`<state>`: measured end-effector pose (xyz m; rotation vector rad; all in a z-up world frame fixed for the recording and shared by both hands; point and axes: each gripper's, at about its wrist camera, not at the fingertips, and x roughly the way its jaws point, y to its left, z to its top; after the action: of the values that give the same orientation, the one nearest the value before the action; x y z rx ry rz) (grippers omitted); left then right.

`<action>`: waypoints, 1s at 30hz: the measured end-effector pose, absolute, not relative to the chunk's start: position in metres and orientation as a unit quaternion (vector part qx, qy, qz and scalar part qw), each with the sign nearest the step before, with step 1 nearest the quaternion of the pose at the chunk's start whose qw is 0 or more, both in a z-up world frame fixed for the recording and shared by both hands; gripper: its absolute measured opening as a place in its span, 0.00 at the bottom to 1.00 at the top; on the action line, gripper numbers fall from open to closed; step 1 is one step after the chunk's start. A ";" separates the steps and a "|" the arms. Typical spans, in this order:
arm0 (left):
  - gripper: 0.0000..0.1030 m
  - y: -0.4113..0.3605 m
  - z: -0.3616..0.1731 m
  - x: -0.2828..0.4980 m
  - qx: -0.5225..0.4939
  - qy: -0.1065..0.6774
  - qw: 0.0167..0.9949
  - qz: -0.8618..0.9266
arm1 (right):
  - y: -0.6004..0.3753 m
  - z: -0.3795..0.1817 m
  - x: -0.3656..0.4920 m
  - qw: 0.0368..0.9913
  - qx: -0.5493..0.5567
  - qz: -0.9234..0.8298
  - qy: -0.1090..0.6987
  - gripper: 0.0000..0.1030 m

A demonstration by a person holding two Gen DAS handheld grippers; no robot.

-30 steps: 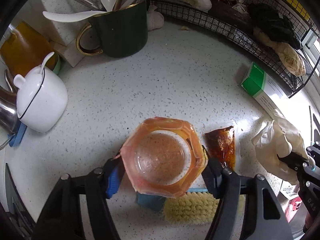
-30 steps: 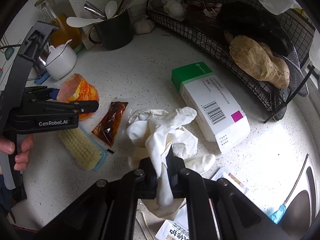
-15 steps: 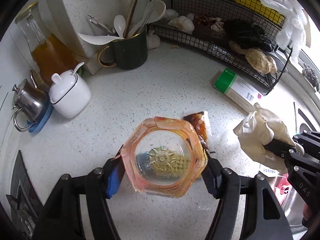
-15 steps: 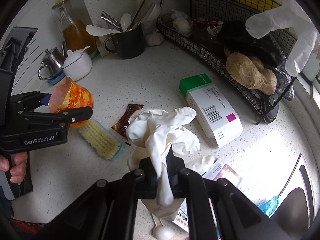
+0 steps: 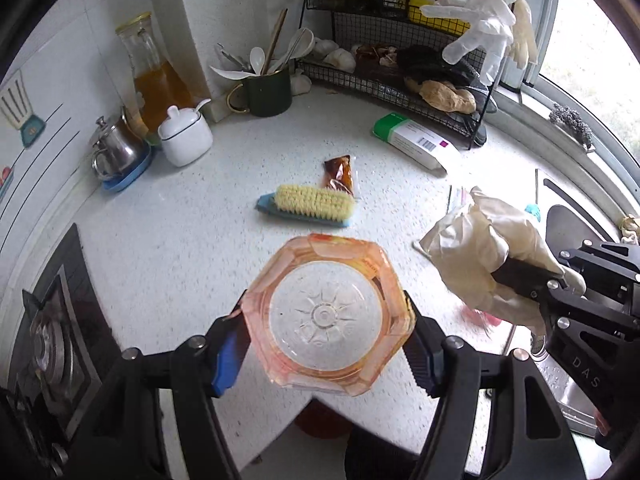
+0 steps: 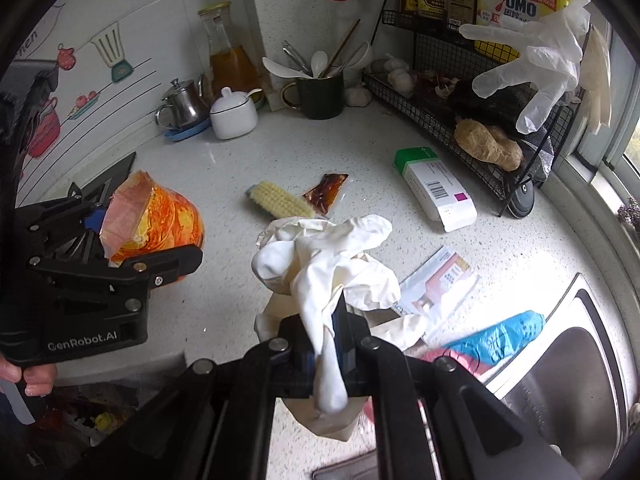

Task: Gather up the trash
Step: 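Carry the jar and glove down to the red bucket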

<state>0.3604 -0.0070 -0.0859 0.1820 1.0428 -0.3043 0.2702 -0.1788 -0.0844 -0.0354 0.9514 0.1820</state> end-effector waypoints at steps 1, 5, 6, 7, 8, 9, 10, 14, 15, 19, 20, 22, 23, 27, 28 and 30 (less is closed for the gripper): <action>0.63 -0.005 -0.084 0.345 0.084 0.495 0.853 -0.141 | -0.177 -0.084 0.259 0.885 -0.018 0.092 0.456 0.06; 0.63 0.003 -0.082 0.286 0.077 0.493 0.858 -0.127 | -0.167 -0.087 0.222 0.884 -0.025 0.108 0.454 0.06; 0.63 0.005 -0.082 0.273 0.075 0.493 0.858 -0.123 | -0.164 -0.089 0.212 0.883 -0.028 0.113 0.455 0.05; 0.63 0.007 -0.081 0.260 0.074 0.494 0.858 -0.118 | -0.161 -0.090 0.202 0.882 -0.029 0.118 0.455 0.05; 0.63 0.009 -0.082 0.247 0.074 0.495 0.858 -0.113 | -0.158 -0.091 0.192 0.882 -0.031 0.122 0.454 0.05; 0.63 0.011 -0.082 0.236 0.074 0.497 0.858 -0.107 | -0.155 -0.093 0.182 0.881 -0.032 0.126 0.455 0.05; 0.63 0.013 -0.083 0.227 0.074 0.498 0.858 -0.102 | -0.152 -0.094 0.173 0.880 -0.032 0.130 0.455 0.05; 0.63 0.027 -0.084 0.186 0.063 0.505 0.857 -0.087 | -0.139 -0.099 0.143 0.875 -0.030 0.145 0.460 0.06; 0.63 0.031 -0.085 0.177 0.061 0.507 0.856 -0.084 | -0.136 -0.100 0.138 0.874 -0.029 0.149 0.462 0.06; 0.63 0.050 -0.092 0.152 0.048 0.517 0.852 -0.071 | -0.120 -0.109 0.117 0.866 -0.030 0.166 0.470 0.06; 0.63 0.055 -0.095 0.147 0.045 0.520 0.850 -0.067 | -0.116 -0.113 0.113 0.864 -0.031 0.170 0.474 0.05; 0.63 0.064 -0.103 0.139 0.039 0.527 0.847 -0.062 | -0.107 -0.122 0.107 0.857 -0.031 0.177 0.483 0.06; 0.63 0.069 -0.107 0.136 0.035 0.531 0.845 -0.059 | -0.102 -0.127 0.106 0.854 -0.032 0.181 0.487 0.06; 0.63 0.088 -0.133 0.129 0.021 0.552 0.832 -0.048 | -0.085 -0.150 0.101 0.840 -0.037 0.195 0.505 0.06; 0.63 0.093 -0.142 0.128 0.017 0.558 0.828 -0.045 | -0.080 -0.157 0.101 0.837 -0.039 0.197 0.510 0.06; 0.63 0.100 -0.160 0.125 0.015 0.570 0.820 -0.041 | -0.071 -0.172 0.099 0.829 -0.040 0.202 0.521 0.05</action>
<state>0.1255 0.1002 -0.1599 0.0310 1.2138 -0.0863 0.0994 -0.0707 -0.1724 -0.0858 1.1055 0.4280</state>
